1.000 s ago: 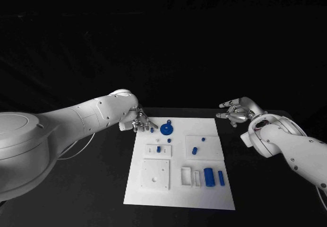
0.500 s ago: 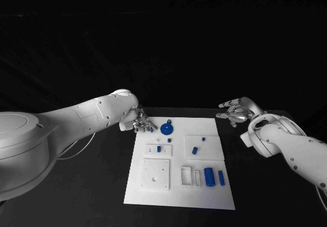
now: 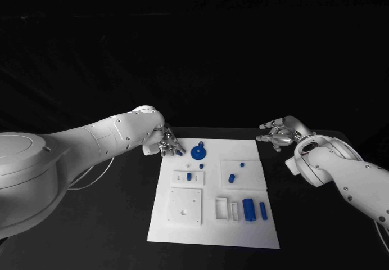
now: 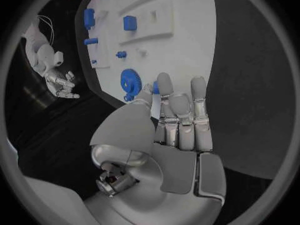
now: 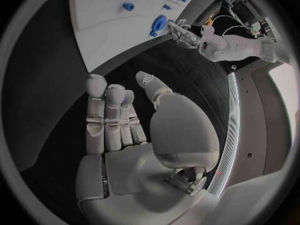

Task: Assemble the parts on the task board

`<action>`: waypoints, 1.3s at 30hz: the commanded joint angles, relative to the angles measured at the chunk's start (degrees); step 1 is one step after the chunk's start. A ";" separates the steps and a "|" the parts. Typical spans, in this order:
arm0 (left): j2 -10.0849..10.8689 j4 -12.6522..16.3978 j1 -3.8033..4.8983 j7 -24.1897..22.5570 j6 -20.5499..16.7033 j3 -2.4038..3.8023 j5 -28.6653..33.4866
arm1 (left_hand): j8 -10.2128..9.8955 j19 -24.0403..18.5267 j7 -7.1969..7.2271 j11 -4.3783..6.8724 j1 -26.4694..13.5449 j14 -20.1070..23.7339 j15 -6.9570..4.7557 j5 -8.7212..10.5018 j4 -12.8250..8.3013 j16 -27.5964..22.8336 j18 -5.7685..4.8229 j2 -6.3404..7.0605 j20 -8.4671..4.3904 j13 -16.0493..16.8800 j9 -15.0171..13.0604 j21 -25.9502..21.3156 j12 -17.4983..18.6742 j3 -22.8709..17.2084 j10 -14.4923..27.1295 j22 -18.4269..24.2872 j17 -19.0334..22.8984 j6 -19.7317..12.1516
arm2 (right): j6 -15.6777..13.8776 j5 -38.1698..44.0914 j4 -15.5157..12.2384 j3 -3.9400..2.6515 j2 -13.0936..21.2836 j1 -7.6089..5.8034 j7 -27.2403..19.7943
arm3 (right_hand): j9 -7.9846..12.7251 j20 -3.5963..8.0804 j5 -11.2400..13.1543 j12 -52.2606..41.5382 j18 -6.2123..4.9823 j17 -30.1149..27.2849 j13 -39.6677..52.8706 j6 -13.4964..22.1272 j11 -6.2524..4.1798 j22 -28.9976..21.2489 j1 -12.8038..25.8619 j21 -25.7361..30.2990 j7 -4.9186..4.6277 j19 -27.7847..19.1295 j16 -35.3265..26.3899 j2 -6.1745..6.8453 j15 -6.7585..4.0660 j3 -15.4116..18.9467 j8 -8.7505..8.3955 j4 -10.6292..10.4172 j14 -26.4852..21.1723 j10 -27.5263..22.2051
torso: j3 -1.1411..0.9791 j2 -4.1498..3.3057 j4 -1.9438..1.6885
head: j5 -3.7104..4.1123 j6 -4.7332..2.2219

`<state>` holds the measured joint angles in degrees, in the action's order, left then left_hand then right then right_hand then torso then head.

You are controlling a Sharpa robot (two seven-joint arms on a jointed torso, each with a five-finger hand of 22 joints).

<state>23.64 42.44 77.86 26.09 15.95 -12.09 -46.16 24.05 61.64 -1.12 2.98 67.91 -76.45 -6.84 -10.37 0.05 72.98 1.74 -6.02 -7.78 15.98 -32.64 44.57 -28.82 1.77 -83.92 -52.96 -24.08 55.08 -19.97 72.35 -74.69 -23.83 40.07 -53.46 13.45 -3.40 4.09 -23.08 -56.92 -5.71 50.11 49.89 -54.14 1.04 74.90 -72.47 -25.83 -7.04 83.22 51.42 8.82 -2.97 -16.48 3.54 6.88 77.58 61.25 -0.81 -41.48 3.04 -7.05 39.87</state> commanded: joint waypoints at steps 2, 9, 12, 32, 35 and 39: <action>0.01 0.22 -0.05 -1.04 -0.57 -0.01 1.61 | -0.16 0.18 0.26 -0.05 1.68 0.34 -0.07 -0.60 -1.02 0.10 -0.95 -0.54 -0.07 -0.05 -0.02 -0.23 0.33 -0.36 -2.08 -0.11 0.01 0.59 | 1.46 0.48 0.05 -0.03 -0.09 0.03 0.21 | -0.02 -0.09 0.20 -0.01 -0.96 -0.04 -0.09 0.32 -0.06 2.58 -0.30 0.31 -0.17 0.02 0.05 -0.20 0.00 -0.04 -0.16 0.48 -0.45 -0.54 | 0.01 0.01 0.00 | 0.03 0.13; 0.67 0.96 -0.04 -1.09 -1.36 0.00 2.38 | 3.09 0.54 1.36 0.52 3.64 -0.30 -0.34 -4.22 -3.15 0.35 -0.91 -1.56 -0.24 -0.06 -4.69 -0.16 -0.20 -1.45 -2.52 -0.42 -0.43 1.52 | 1.78 0.49 0.19 -0.03 -0.12 0.03 0.30 | -0.02 -0.10 0.15 -0.02 -0.97 -0.05 -0.09 0.32 -0.05 2.56 -0.17 0.39 -0.16 -0.01 0.04 -0.21 0.00 0.04 -0.16 0.48 -0.47 -0.55 | 0.01 0.07 -0.01 | 0.07 0.22; 1.29 1.83 -0.03 -0.80 -1.99 0.01 3.47 | 4.46 0.80 1.70 0.70 3.55 -0.67 -0.38 -5.34 -3.98 0.54 -0.73 -1.92 -0.18 -0.15 -8.57 -0.02 -0.95 -2.49 -2.65 -0.62 -0.88 1.64 | 1.84 0.49 0.22 -0.02 -0.10 0.03 0.31 | -0.02 -0.10 0.08 -0.03 -0.96 -0.05 -0.08 0.27 -0.05 2.57 -0.04 0.34 -0.16 0.01 0.06 -0.23 0.01 0.14 -0.15 0.42 -0.47 -0.56 | -0.03 0.12 -0.09 | 0.10 0.26; 11.44 21.23 1.06 4.78 -13.08 -0.25 8.94 | -0.63 2.03 2.29 1.15 1.87 -2.75 -0.49 -6.40 -5.68 -0.38 0.04 -1.98 0.15 -1.08 -19.34 0.05 -3.73 -4.53 -2.86 -1.15 -3.26 5.66 | 1.94 0.45 0.62 -0.02 0.27 0.08 0.41 | -0.01 -0.11 0.03 -0.04 -0.97 -0.05 -0.09 0.37 -0.05 2.55 -0.03 0.41 -0.16 -0.01 0.05 -0.25 0.01 0.27 -0.16 0.42 -0.49 -0.57 | -0.28 1.21 -0.90 | -0.31 1.28; 13.04 24.42 1.15 5.52 -14.91 -0.37 7.95 | -0.93 2.17 2.34 1.19 1.89 -3.05 -0.51 -6.38 -5.77 -0.51 0.17 -1.98 0.23 -1.17 -19.41 0.08 -4.06 -4.52 -2.87 -1.17 -3.68 6.01 | 1.95 0.43 0.73 -0.02 0.25 0.11 0.41 | -0.01 -0.11 0.03 -0.04 -0.97 -0.05 -0.09 0.37 -0.05 2.55 -0.03 0.41 -0.16 -0.01 0.05 -0.25 0.01 0.27 -0.16 0.42 -0.49 -0.57 | -0.30 1.35 -1.03 | -0.29 1.54; 15.05 28.64 1.20 6.16 -17.48 -0.71 5.92 | -1.22 2.35 2.38 1.23 1.90 -3.37 -0.53 -6.31 -5.91 -0.65 0.32 -1.90 0.29 -1.33 -19.40 0.11 -4.31 -4.44 -2.90 -1.17 -4.16 6.38 | 1.97 0.40 0.87 -0.02 0.22 0.23 0.39 | -0.01 -0.11 0.03 -0.04 -0.97 -0.05 -0.09 0.37 -0.05 2.55 -0.03 0.41 -0.16 -0.01 0.05 -0.25 0.01 0.27 -0.16 0.42 -0.49 -0.57 | -0.23 1.58 -1.19 | -0.29 1.91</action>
<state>38.40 69.94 78.95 30.47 2.91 -12.75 -38.74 23.01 63.51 -2.03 3.79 70.18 -79.25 -7.37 -16.58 -5.58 72.56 1.74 -7.77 -7.59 14.70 -41.15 44.57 -32.89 -2.28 -83.93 -54.08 -28.13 57.63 -18.76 72.39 -73.86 -23.83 40.31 -53.31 13.98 -3.40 4.09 -23.08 -56.92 -5.72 50.11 49.85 -54.13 0.91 74.90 -72.47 -25.61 -7.04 83.22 51.42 8.82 -2.97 -16.46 3.54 7.20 77.58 61.13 -1.05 -40.14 2.02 -7.34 41.58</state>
